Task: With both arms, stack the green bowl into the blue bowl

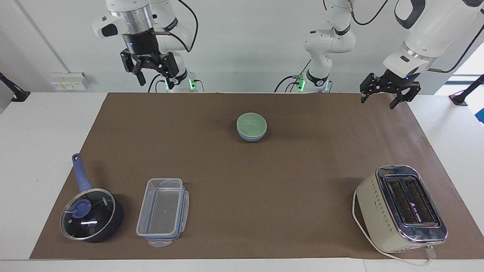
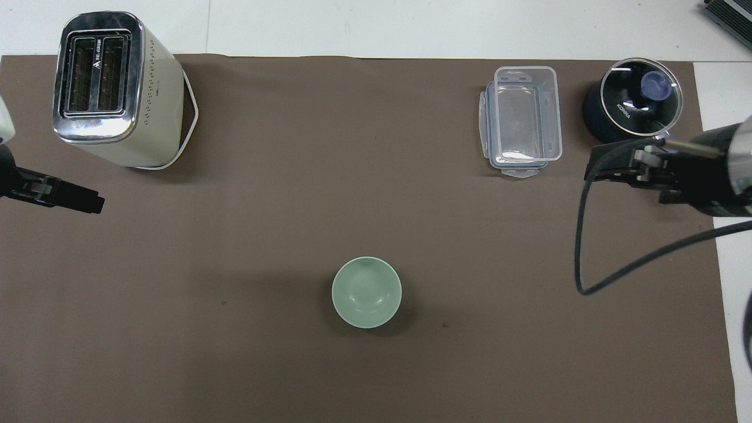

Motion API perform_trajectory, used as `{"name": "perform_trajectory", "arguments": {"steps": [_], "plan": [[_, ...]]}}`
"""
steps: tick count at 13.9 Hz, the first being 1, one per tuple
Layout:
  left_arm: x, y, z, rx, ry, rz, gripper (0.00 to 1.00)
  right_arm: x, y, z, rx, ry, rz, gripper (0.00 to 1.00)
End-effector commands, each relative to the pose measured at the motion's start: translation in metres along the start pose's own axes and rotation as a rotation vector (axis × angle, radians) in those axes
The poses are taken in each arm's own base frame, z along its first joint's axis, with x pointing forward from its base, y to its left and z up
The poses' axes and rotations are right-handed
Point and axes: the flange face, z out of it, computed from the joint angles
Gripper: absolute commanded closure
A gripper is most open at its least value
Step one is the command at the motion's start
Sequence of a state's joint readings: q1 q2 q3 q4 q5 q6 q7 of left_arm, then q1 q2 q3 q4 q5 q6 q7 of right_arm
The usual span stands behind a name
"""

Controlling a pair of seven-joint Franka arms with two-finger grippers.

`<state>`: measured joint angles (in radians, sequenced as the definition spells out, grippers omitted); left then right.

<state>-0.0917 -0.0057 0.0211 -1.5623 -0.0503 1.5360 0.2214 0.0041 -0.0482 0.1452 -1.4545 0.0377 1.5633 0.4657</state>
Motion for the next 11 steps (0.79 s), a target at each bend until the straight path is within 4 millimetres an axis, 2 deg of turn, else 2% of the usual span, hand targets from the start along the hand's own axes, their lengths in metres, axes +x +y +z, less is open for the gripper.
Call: {"name": "perform_trajectory", "arguments": {"steps": [1, 6, 8, 11], "plan": [[0.0, 0.0, -0.005, 0.017, -0.006, -0.01, 0.0, 0.002, 0.024, -0.016, 0.008, -0.009, 0.047, 0.0], [0.0, 0.001, -0.005, 0.017, -0.008, -0.008, 0.0, 0.017, 0.095, -0.02, -0.036, -0.05, 0.007, 0.0], [0.0, 0.001, -0.005, 0.017, -0.008, -0.008, 0.0, 0.013, 0.121, -0.035, -0.039, -0.023, -0.026, 0.0], [0.0, 0.001, -0.005, 0.017, -0.008, -0.008, 0.0, 0.017, 0.135, -0.006, -0.066, -0.076, -0.033, 0.0]]}}
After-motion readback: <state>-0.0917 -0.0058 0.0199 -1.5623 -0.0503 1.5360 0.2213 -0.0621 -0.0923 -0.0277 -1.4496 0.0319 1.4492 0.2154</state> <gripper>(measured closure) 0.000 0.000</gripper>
